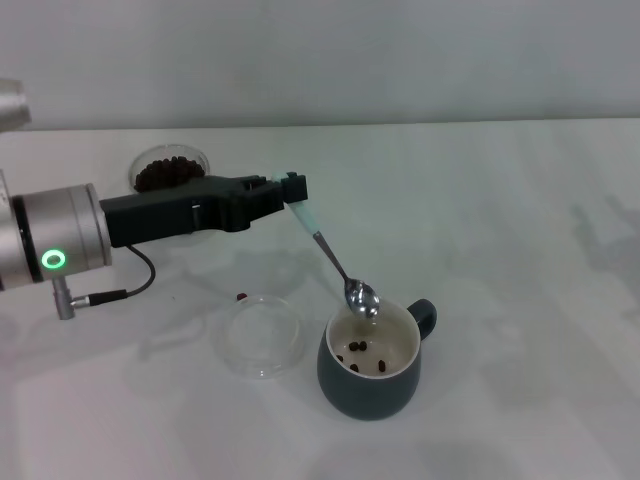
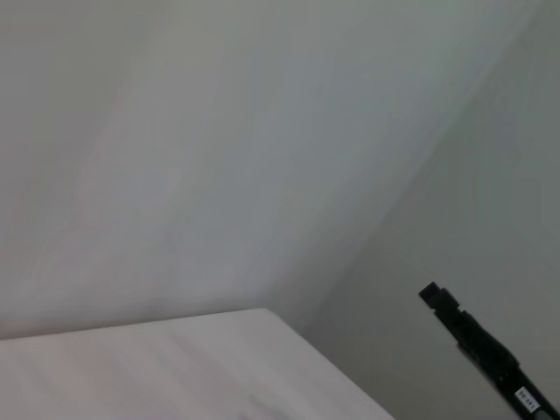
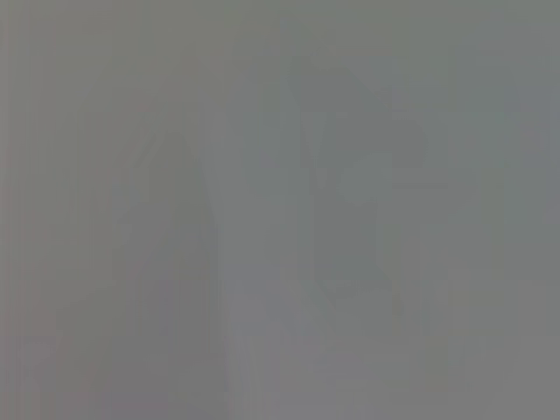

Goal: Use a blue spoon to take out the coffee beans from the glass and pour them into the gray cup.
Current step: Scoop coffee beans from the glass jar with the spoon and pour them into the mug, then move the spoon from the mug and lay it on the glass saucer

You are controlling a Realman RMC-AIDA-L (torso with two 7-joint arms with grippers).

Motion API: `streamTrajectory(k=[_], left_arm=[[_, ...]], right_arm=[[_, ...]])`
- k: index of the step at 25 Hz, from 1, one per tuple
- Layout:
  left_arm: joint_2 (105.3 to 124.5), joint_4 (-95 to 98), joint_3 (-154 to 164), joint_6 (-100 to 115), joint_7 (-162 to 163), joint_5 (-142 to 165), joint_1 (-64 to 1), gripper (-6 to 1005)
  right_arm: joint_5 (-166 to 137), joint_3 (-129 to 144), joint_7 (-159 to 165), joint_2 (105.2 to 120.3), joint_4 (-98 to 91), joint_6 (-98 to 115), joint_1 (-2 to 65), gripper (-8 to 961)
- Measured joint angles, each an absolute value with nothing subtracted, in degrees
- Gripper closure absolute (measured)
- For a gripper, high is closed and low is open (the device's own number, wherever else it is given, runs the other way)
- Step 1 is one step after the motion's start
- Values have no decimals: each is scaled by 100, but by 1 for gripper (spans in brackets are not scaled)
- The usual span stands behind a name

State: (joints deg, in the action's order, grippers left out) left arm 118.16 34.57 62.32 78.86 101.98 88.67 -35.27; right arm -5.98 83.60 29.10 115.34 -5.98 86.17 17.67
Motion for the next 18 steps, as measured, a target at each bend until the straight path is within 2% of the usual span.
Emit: streamTrajectory(k=[9,18], left_arm=[[11656,3835,5818,8259,10417,8602,-3124,864],[11450,3667,5415,8170,10476,8666,-2362,863]], right_arm=[[-598,8405,2949,11540,-598,8614,1768,385],[-598,8402,3014,11540,-598,8613,1751,384]])
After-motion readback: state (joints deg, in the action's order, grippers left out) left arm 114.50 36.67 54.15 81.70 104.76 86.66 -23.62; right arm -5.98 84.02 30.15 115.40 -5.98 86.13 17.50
